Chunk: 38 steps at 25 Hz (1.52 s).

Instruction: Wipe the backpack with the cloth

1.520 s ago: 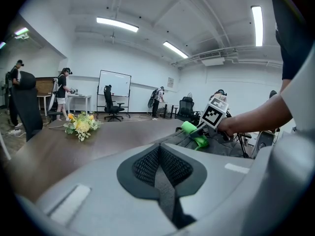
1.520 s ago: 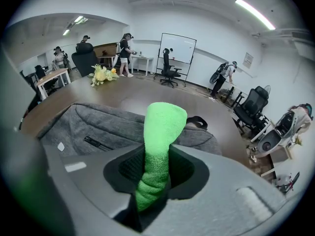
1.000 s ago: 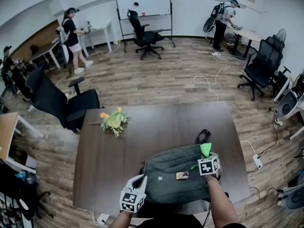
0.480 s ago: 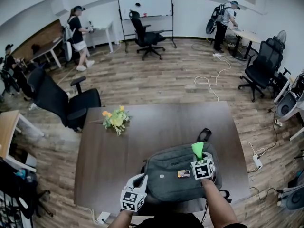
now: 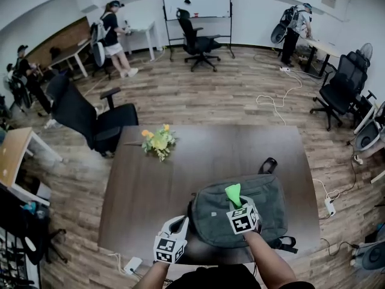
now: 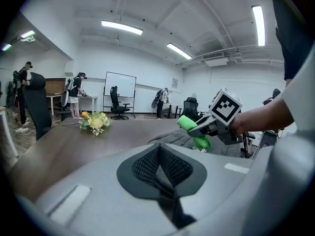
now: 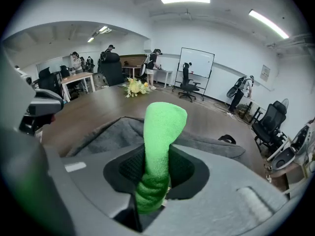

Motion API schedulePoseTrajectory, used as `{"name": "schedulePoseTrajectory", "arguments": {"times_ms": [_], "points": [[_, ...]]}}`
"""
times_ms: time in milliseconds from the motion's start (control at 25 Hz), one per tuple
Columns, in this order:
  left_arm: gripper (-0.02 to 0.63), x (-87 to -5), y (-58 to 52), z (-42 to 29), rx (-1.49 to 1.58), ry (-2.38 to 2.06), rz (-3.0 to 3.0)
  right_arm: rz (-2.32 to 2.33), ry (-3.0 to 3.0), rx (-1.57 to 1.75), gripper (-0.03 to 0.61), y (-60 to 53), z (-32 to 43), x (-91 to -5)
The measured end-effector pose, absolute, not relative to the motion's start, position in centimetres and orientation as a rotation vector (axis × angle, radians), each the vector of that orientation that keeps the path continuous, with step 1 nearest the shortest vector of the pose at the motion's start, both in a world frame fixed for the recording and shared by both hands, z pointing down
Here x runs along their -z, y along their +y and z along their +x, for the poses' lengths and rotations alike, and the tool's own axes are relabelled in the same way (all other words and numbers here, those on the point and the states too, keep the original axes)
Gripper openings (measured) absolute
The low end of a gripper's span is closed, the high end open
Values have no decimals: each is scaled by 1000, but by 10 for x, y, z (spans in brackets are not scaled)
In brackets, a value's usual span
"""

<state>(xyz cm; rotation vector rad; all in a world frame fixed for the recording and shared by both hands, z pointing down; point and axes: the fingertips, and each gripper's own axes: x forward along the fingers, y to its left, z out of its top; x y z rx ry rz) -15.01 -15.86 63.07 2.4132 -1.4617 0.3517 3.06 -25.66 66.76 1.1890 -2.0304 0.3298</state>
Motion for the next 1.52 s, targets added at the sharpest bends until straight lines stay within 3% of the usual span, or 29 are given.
{"name": "schedulePoseTrajectory", "arguments": {"times_ms": [720, 1520], "points": [[20, -632, -124, -181, -322, -1543, 2327, 967, -2124, -611, 109, -209, -79, -712], [20, -618, -144, -168, -278, -1538, 2361, 1045, -1990, -557, 109, -220, -15, -740]]}}
